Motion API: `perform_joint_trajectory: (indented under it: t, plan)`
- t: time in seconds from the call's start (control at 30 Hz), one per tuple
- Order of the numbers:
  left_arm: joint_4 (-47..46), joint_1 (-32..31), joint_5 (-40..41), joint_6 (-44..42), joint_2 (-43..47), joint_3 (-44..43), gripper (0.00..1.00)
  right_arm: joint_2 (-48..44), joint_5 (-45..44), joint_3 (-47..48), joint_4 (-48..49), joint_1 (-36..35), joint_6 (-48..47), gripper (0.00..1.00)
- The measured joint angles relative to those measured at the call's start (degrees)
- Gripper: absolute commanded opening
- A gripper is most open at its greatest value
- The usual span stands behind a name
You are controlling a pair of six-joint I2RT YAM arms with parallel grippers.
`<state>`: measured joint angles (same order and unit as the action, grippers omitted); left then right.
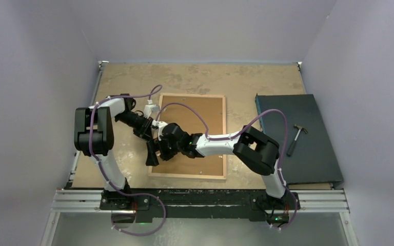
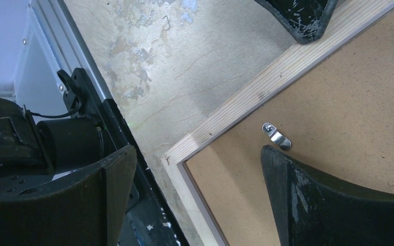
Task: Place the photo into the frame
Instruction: Install the photo frame at the center of the board.
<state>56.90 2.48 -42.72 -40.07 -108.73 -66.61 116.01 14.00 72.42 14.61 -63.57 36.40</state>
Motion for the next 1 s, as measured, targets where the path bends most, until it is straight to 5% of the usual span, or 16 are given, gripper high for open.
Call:
perform_joint_trajectory:
  t: [1.0]
  plan:
    - [-0.44,0.02,-0.02,0.00,0.63,0.59,0.01,2.71,-1.20,2.21,3.32,1.01,-0.11,0.94]
